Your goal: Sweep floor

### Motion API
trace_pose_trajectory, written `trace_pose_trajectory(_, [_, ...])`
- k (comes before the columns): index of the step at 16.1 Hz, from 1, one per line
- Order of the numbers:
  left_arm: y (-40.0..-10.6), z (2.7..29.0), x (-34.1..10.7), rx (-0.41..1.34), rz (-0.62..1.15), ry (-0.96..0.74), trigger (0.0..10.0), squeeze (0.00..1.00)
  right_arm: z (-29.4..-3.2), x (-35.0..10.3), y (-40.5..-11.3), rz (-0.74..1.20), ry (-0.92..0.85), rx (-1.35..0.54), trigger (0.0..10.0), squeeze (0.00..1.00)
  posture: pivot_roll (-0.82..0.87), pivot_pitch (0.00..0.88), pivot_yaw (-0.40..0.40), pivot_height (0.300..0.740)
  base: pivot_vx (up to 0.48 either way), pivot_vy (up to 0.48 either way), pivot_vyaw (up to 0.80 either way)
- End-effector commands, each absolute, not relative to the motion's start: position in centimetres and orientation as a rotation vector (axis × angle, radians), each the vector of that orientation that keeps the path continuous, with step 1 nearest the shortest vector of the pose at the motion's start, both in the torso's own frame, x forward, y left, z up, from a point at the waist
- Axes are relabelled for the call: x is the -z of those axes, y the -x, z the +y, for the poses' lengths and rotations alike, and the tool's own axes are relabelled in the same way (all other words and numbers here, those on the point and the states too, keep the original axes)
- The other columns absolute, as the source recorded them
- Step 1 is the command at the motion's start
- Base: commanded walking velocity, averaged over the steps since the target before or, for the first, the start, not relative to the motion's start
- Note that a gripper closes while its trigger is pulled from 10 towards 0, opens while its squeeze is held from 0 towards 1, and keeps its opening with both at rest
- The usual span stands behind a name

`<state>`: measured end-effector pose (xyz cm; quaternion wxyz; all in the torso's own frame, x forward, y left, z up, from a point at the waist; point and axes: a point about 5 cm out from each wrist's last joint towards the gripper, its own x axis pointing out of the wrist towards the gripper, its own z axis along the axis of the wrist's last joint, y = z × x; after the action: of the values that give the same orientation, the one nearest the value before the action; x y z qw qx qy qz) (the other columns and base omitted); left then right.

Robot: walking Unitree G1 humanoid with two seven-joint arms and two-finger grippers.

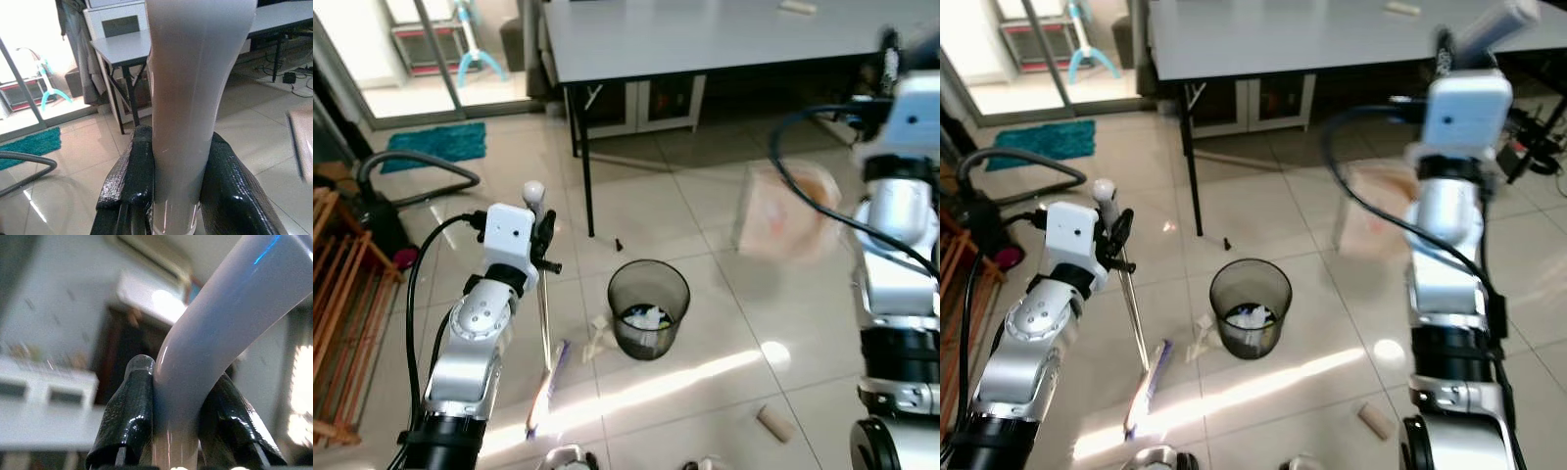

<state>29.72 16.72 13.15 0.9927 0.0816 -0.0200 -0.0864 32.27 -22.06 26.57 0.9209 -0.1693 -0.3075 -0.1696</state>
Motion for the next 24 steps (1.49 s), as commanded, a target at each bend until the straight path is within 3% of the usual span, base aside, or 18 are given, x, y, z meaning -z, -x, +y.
trace_pose_trajectory(1, [-29.7, 16.6, -12.9, 0.184, -0.033, -0.185, 10.0, 0.0, -23.5, -26.0, -32.3, -0.571, 0.354, 0.416, 10.0, 0.0, 0.0, 0.049, 0.037, 0.74, 0.0, 0.0, 0.0])
trace_pose_trajectory(3, [-29.5, 16.7, -12.7, 0.183, -0.034, -0.175, 10.0, 0.0, -25.2, -24.3, -31.5, -0.507, 0.36, 0.431, 10.0, 0.0, 0.0, 0.045, 0.038, 0.74, 0.0, 0.0, 0.0])
trace_pose_trajectory(7, [-29.2, 17.3, -12.0, 0.171, -0.005, -0.149, 10.0, 0.0, -25.3, -20.0, -30.4, -0.36, 0.342, 0.422, 10.0, 0.0, -0.01, 0.041, 0.037, 0.74, 0.0, 0.0, 0.0])
trace_pose_trajectory(15, [-28.8, 17.4, -12.0, 0.175, -0.014, -0.194, 10.0, 0.0, -21.1, -15.4, -30.0, -0.182, 0.186, 0.215, 10.0, 0.0, 0.01, 0.046, 0.032, 0.74, 0.0, -0.302, 0.0])
trace_pose_trajectory(24, [-29.3, 17.5, -12.8, 0.148, -0.031, -0.203, 10.0, 0.0, -18.4, -14.5, -30.2, -0.139, 0.206, 0.085, 10.0, 0.0, 0.03, 0.058, 0.026, 0.74, 0.0, -0.413, 0.16])
